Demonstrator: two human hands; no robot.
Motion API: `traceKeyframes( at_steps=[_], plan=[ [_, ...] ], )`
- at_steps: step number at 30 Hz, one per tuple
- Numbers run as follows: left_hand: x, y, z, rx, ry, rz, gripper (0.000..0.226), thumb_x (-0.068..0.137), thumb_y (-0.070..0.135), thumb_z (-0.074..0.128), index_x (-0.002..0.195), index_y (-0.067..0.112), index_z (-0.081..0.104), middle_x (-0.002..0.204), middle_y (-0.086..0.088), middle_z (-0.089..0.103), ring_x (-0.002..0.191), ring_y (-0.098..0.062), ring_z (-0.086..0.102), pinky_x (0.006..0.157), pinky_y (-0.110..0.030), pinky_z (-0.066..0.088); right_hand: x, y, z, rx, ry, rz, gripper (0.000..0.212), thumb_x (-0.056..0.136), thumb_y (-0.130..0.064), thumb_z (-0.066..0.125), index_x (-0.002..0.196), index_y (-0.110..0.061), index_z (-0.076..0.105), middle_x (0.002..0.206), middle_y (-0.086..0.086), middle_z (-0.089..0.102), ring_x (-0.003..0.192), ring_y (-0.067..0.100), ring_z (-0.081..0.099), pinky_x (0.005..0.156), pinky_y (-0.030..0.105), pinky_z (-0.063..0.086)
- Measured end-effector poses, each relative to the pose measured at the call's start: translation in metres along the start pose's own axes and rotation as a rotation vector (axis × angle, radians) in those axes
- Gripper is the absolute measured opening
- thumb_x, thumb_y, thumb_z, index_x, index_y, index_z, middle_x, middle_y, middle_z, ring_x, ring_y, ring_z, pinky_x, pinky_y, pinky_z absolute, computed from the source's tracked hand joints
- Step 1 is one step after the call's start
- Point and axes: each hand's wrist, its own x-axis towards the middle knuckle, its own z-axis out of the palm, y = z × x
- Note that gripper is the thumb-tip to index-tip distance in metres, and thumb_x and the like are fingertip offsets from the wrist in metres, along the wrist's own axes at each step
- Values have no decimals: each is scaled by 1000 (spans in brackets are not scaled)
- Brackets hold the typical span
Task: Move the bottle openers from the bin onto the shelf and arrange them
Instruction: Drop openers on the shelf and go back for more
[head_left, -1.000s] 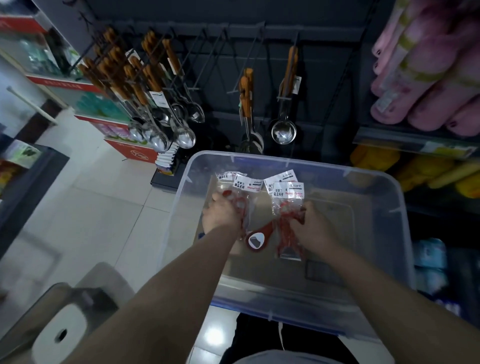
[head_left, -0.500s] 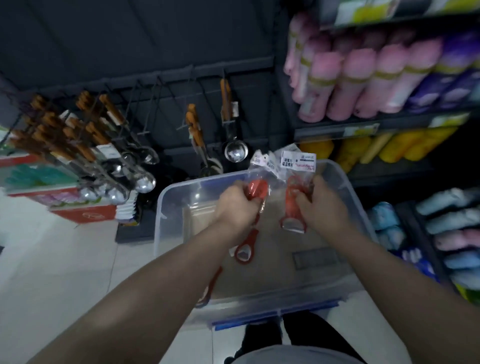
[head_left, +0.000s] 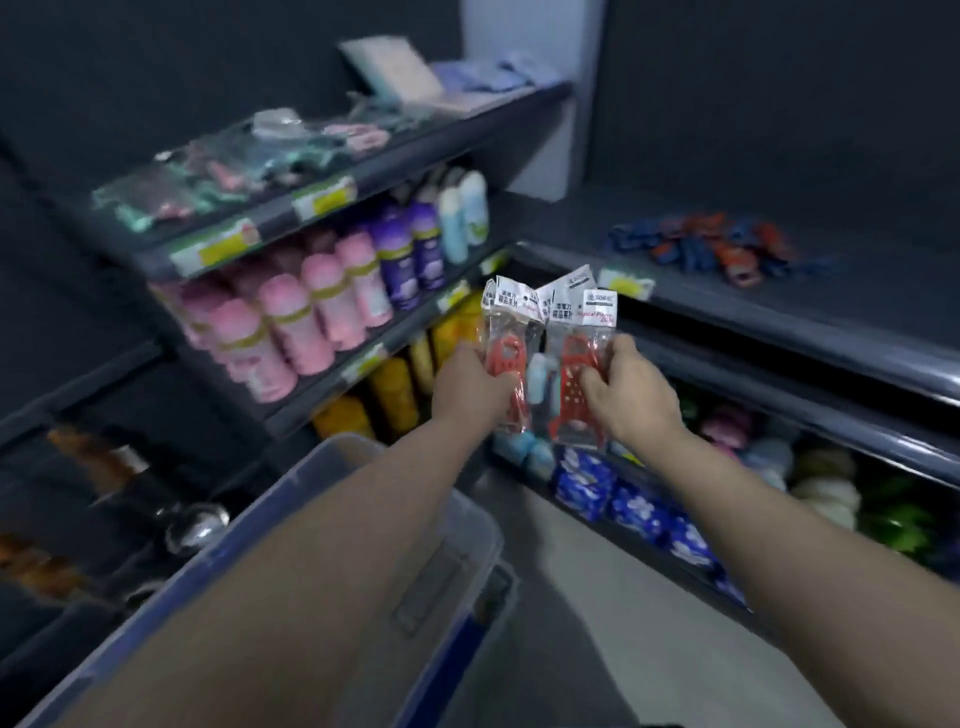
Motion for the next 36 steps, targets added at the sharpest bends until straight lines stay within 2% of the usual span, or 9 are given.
traceKeyframes(
  at_steps=[2, 5, 11, 14, 19, 24, 32, 34, 36],
  plan=[
    [-1, 32, 34, -16, -78, 73, 25, 78, 22, 75, 85, 21, 51, 83, 4, 64, 83, -19, 63, 75, -28, 47, 4, 33, -29, -12, 47, 72, 25, 92, -28, 50, 108, -11, 44, 109, 20, 63, 102, 38, 59, 76, 39, 42],
    [-5, 80, 89, -15, -164, 150, 29, 77, 26, 75, 96, 19, 54, 94, -2, 69, 90, -23, 66, 84, -36, 53, 7, 86, -75, -8, 133, 169, 21, 92, -28, 50, 102, -12, 41, 107, 20, 63, 99, 39, 59, 71, 38, 39],
    [-31, 189, 204, 0, -296, 260, 31, 81, 30, 73, 104, 16, 58, 95, 0, 67, 88, -22, 65, 79, -33, 53, 8, 196, -176, -35, 278, 325, 17, 92, -25, 48, 96, -14, 35, 105, 19, 62, 97, 39, 59, 68, 38, 37],
    [-47, 241, 260, -45, -347, 309, 29, 81, 27, 74, 100, 18, 54, 93, 1, 62, 92, -24, 65, 86, -39, 54, 10, 243, -222, -70, 311, 384, 18, 93, -25, 48, 99, -12, 38, 108, 20, 62, 99, 39, 58, 71, 38, 38],
    [-72, 314, 344, -46, -395, 387, 41, 81, 26, 74, 114, 11, 56, 105, -7, 67, 96, -26, 64, 86, -36, 52, 13, 317, -289, -121, 387, 479, 24, 95, -25, 47, 111, -8, 42, 112, 19, 62, 102, 38, 59, 72, 38, 38],
    [-70, 349, 397, -31, -444, 407, 40, 82, 27, 72, 116, 13, 55, 103, -4, 67, 91, -23, 65, 82, -37, 54, 29, 367, -316, -121, 403, 550, 24, 95, -27, 48, 109, -9, 42, 110, 16, 63, 99, 36, 60, 74, 39, 42],
    [-13, 380, 460, 38, -460, 413, 37, 81, 27, 74, 110, 14, 57, 101, -3, 67, 87, -21, 64, 78, -32, 52, 100, 413, -329, -111, 393, 599, 25, 96, -24, 47, 114, -8, 42, 106, 14, 64, 93, 34, 60, 71, 38, 42],
    [2, 387, 474, 32, -489, 404, 36, 81, 27, 74, 109, 14, 56, 101, -2, 67, 86, -20, 63, 75, -30, 51, 123, 422, -334, -85, 396, 603, 29, 95, -24, 49, 119, -8, 42, 107, 14, 64, 92, 32, 59, 71, 37, 42],
    [17, 393, 487, 30, -523, 392, 38, 82, 28, 74, 110, 14, 53, 102, -1, 65, 90, -20, 64, 76, -31, 51, 146, 434, -335, -64, 404, 600, 43, 94, -27, 51, 131, -9, 37, 111, 15, 64, 99, 33, 60, 75, 39, 44]
  ],
)
